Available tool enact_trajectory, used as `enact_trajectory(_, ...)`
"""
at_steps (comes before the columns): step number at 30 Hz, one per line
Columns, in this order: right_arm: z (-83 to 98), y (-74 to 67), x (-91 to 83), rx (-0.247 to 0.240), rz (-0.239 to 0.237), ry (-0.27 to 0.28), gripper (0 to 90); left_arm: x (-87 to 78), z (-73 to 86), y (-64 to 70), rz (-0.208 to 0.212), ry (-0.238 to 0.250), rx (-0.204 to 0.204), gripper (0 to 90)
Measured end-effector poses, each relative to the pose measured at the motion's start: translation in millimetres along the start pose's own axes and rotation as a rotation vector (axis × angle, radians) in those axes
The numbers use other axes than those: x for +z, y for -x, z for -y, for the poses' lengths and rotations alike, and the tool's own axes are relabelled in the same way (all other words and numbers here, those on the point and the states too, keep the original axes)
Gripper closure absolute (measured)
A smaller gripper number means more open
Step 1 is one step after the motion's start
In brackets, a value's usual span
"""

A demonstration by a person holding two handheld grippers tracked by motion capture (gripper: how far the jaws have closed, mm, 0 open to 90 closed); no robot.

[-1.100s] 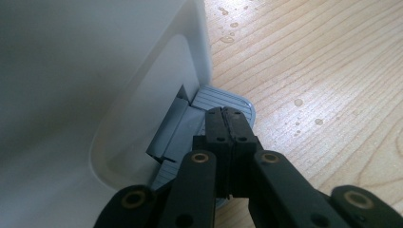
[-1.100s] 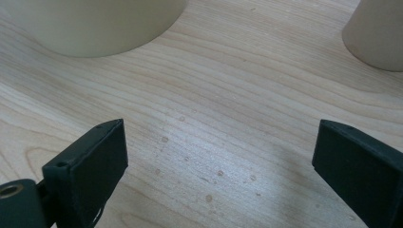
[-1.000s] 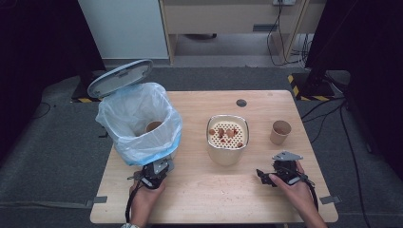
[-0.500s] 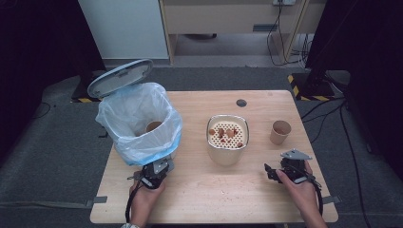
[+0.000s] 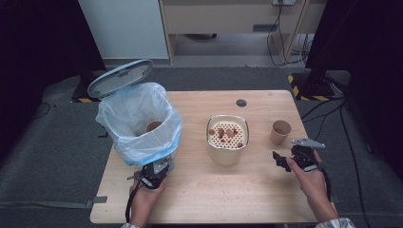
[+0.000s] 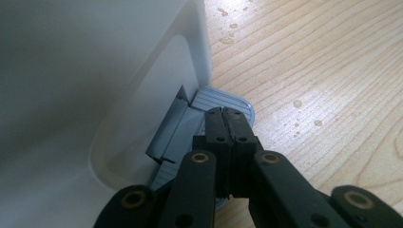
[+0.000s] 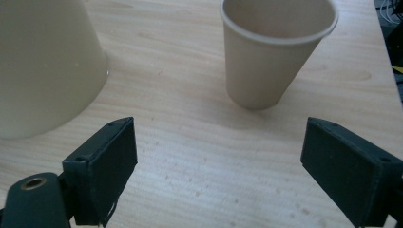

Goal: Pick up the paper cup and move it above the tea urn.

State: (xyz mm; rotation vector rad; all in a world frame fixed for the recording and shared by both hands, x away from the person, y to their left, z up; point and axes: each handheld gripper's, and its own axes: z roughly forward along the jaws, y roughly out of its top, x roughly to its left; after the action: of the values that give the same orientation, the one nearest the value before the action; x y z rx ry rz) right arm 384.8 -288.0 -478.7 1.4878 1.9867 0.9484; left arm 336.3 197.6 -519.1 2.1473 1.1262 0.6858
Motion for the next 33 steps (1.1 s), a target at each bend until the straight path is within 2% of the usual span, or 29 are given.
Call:
enact_trajectory(5, -21.6, 8.0, 0.4, -0.016, 0.015, -0.008, 11.9, 0.1, -0.3, -0.2, 0.002, -0.001, -0.009, 88.7)
enact_trajectory(8, -27.1, 13.1, 9.9, 0.003, 0.026, -0.014, 11.9, 0.1, -0.1, -0.4, 0.003, 0.000, -0.011, 88.8)
enact_trajectory(11, -28.8, 18.9, 22.6, 0.017, 0.027, -0.025, 11.9, 0.0, 0.1, -0.5, 0.003, 0.001, -0.010, 88.7)
enact_trajectory(14, -31.5, 24.8, 34.2, 0.028, 0.039, -0.006, 12.2, 0.0, 0.0, -0.4, 0.003, 0.001, -0.009, 88.7)
enact_trajectory(17, -33.1, 30.6, 44.8, 0.043, 0.031, 0.008, 11.6, -0.1, 0.2, -0.3, 0.002, 0.001, -0.006, 88.7)
enact_trajectory(22, -32.2, 32.9, 58.9, 0.045, 0.017, 0.021, 11.8, -0.1, 0.3, -0.4, 0.002, 0.001, -0.007, 88.7)
enact_trajectory(29, -31.0, 35.1, 74.7, 0.047, 0.025, 0.053, 17.6, -0.1, 0.4, -0.5, 0.003, 0.001, -0.006, 88.7)
enact_trajectory(33, -29.3, 35.0, 83.0, 0.050, 0.015, 0.085, 21.9, -0.2, 0.4, -0.5, 0.003, 0.002, -0.007, 88.7)
